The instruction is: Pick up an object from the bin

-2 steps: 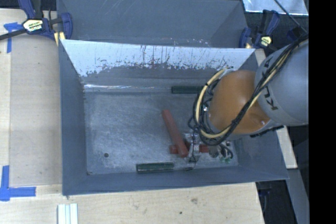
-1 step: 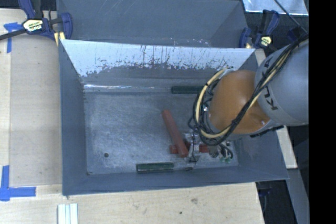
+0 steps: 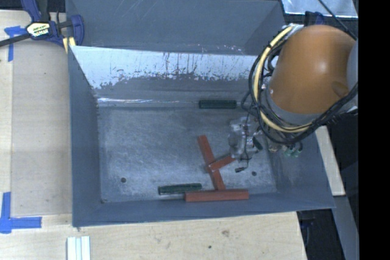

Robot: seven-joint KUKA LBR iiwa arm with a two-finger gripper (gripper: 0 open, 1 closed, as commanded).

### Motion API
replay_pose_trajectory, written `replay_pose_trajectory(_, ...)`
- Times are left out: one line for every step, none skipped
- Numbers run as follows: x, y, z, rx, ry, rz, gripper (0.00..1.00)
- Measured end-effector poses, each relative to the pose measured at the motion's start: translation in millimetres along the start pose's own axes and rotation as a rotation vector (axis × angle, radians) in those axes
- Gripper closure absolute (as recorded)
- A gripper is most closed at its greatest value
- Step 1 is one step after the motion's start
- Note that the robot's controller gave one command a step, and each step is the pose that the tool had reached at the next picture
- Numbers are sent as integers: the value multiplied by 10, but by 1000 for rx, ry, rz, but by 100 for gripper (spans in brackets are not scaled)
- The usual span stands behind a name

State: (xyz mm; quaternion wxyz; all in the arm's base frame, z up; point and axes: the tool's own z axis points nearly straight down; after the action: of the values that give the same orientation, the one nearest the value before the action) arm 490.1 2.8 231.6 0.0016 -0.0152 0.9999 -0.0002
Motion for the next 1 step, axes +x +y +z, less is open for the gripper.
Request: replay_pose_trajectory(4,0,5,0,2,1,0)
